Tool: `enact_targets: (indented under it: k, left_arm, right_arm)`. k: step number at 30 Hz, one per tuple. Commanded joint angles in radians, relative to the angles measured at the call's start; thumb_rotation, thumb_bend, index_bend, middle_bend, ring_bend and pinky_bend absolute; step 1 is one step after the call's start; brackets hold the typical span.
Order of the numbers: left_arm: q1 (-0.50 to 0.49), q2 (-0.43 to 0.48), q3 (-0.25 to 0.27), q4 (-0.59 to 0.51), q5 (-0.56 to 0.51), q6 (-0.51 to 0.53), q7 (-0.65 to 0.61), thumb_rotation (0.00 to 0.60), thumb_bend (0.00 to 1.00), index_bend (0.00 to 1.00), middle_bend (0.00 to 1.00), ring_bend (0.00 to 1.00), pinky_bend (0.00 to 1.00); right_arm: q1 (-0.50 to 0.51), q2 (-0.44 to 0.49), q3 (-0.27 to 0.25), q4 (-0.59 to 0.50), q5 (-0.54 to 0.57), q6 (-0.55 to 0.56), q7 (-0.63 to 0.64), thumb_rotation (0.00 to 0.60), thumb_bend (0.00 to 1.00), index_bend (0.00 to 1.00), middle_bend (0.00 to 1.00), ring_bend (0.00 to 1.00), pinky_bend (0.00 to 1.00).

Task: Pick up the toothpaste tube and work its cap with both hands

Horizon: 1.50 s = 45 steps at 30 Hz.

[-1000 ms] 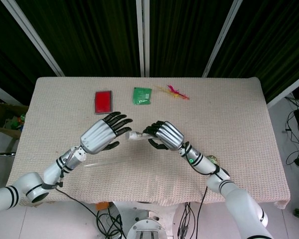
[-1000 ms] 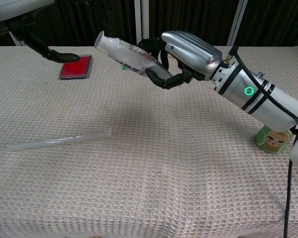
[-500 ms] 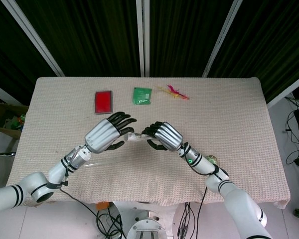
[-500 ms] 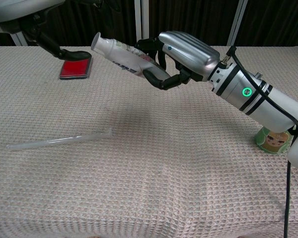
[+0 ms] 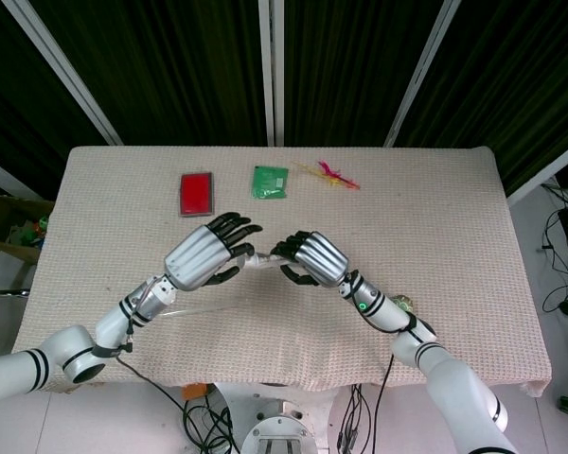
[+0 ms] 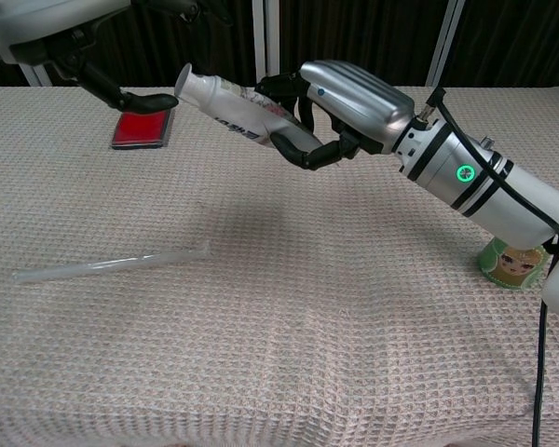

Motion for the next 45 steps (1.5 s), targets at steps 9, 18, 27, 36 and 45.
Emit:
enact_targets:
  k: [9, 18, 27, 36, 45]
  left_arm:
    - [0.002, -0.015, 0.008, 0.018, -0.011, 0.019, -0.011, 0.600, 0.30, 0.49, 0.19, 0.16, 0.19]
    - [0.015, -0.050, 0.006, 0.047, -0.024, 0.059, -0.024, 0.600, 0.29, 0.54, 0.20, 0.16, 0.19]
    - [0.023, -0.080, 0.003, 0.080, -0.026, 0.097, -0.038, 0.600, 0.29, 0.56, 0.21, 0.16, 0.19]
    - [0.026, -0.096, 0.004, 0.102, -0.024, 0.117, -0.047, 0.600, 0.29, 0.58, 0.22, 0.16, 0.19]
    - [0.029, -0.093, 0.006, 0.102, -0.018, 0.133, -0.035, 0.600, 0.27, 0.58, 0.22, 0.16, 0.19]
  right_arm:
    - [0.001, -0.005, -0.004, 0.005, 0.000, -0.005, 0.008, 0.600, 0.73, 0.87, 0.69, 0.51, 0.62]
    - [0.002, -0.009, -0.002, 0.006, 0.005, -0.008, 0.015, 0.600, 0.73, 0.87, 0.69, 0.51, 0.62]
    - [0.003, -0.015, 0.000, 0.006, 0.009, -0.010, 0.018, 0.600, 0.73, 0.88, 0.69, 0.51, 0.62]
    - [0.005, -0.016, 0.009, 0.002, 0.019, -0.019, 0.029, 0.600, 0.73, 0.88, 0.69, 0.51, 0.62]
    - [0.007, -0.014, 0.022, -0.007, 0.034, -0.033, 0.051, 0.600, 0.73, 0.88, 0.69, 0.51, 0.62]
